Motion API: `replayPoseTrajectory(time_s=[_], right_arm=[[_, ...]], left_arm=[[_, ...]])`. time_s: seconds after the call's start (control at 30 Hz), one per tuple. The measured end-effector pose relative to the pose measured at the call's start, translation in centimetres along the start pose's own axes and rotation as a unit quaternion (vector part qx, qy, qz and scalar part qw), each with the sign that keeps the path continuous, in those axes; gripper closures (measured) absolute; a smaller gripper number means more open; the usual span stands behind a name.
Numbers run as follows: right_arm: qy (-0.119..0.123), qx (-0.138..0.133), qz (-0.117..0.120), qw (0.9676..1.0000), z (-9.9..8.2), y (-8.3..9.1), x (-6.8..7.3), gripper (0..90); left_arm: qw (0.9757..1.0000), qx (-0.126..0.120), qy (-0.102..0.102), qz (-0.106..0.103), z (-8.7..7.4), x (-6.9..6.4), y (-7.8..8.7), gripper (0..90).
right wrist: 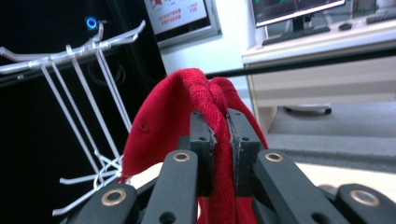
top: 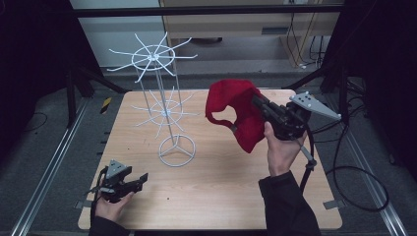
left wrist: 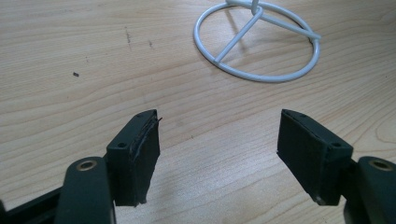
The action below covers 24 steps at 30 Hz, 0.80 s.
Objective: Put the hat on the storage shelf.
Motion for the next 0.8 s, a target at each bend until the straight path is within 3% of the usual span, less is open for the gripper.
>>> replayPoseTrajectory(time_s=[0.4, 0.8], right_arm=[[0.008, -0.050, -0.012, 0.9987, 4.0, -0.8, 0.7, 82.7], [0.013, -0.102, -0.010, 0.9947, 8.5, -0.4, 2.0, 82.7]], left_arm=[[1.0000, 0.000, 0.000, -0.001, 0.0, 0.0, 0.0, 29.1], [1.0000, 0.002, -0.004, -0.002, 0.0, -0.1, 0.0, 29.1]])
Point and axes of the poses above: each handheld gripper's, and its own axes: y roughly backward along the jaws, z roughly out of its top, x roughly to its left, the point moved 3 cm from there along -y, roughly forward along the jaws, and after that the axes turned 7 degrees about y, right-handed, at the moved point
